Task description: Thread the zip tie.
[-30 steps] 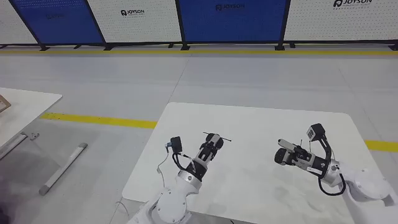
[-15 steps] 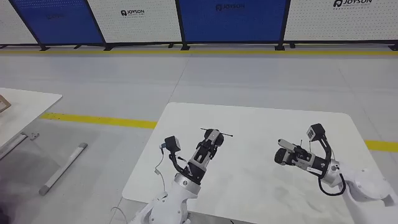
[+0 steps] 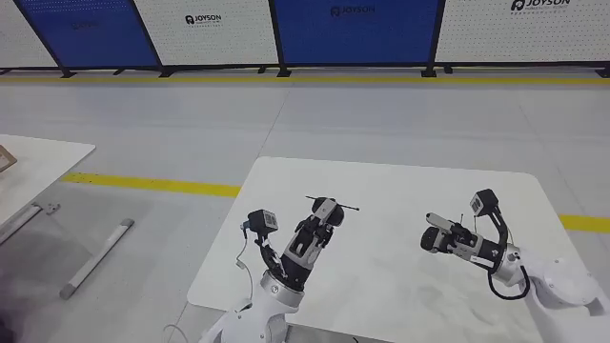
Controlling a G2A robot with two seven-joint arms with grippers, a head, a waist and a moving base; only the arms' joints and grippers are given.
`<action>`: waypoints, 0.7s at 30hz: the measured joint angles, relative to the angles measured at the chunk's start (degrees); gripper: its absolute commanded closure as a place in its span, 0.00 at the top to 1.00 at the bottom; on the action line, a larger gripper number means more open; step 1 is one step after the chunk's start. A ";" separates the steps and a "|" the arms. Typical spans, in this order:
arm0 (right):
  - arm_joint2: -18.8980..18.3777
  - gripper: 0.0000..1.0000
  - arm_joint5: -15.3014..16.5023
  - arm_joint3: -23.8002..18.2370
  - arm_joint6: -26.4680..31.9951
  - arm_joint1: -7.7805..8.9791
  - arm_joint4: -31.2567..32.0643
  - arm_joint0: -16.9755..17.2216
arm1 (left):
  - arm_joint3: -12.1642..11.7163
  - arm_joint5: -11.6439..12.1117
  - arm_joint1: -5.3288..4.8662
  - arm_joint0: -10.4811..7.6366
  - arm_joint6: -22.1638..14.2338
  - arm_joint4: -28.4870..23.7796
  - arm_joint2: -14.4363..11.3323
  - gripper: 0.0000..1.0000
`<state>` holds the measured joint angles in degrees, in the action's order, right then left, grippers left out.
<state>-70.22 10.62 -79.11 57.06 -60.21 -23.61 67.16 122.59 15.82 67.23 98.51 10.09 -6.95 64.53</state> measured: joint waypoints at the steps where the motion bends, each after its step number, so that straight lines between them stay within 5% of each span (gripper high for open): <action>1: 0.00 1.00 0.00 0.00 0.00 0.00 0.00 0.00 | 0.00 -0.04 0.00 0.02 0.00 0.01 0.00 0.00; 9: 0.00 1.00 0.00 0.00 0.00 0.00 0.00 0.00 | -0.35 -0.45 0.02 -0.20 -0.11 0.20 -0.02 0.00; 21: 0.00 1.00 0.00 0.00 0.00 0.00 0.00 0.00 | -8.57 -10.71 0.28 -1.46 -1.44 9.79 -1.70 0.00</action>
<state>-70.22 10.62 -79.11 57.06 -60.21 -23.61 67.16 114.03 5.12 67.51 97.05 8.65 2.84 62.83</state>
